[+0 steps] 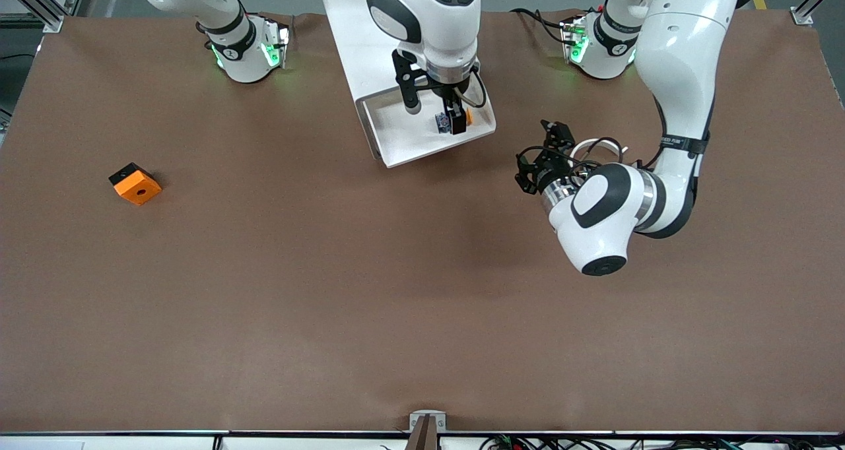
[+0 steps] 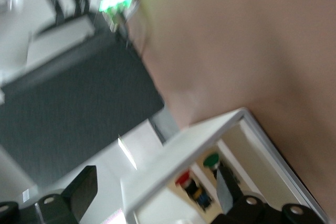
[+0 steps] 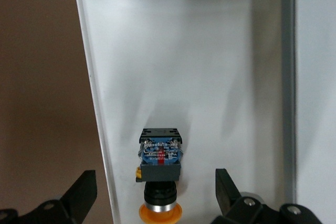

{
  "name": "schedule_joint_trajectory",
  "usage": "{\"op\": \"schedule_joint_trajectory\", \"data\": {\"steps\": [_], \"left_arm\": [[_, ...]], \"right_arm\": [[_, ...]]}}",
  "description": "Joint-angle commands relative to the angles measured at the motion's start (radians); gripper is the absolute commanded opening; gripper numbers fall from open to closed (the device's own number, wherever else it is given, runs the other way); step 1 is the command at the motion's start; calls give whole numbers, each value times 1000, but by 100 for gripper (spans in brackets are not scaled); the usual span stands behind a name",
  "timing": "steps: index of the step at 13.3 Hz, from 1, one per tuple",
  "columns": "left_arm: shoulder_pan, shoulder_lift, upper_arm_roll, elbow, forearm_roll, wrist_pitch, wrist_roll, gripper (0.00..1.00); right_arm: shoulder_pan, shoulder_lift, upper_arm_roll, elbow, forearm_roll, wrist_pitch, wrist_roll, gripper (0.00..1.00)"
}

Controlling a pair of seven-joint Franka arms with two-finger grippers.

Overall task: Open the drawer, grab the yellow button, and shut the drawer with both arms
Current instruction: 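Lift the orange button out with the right gripper while the left gripper withdraws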

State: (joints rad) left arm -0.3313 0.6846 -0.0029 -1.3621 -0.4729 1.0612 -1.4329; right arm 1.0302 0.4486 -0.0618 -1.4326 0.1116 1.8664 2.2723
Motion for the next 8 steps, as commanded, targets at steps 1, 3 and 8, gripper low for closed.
{"op": "schedule_joint_trajectory", "data": {"steps": [1,3,8], "left_arm": [[14,-5,-2,32,111,34,197,100],[35,-5,-3,69,187,63,316,100],[104,-29,-2,64,382,262,626,100]], "right_arm": [[19,45,-13,34,14,10,20,100],[24,47,-13,32,7,7,15,100],[36,58,-15,32,-17,5,10,100]]}}
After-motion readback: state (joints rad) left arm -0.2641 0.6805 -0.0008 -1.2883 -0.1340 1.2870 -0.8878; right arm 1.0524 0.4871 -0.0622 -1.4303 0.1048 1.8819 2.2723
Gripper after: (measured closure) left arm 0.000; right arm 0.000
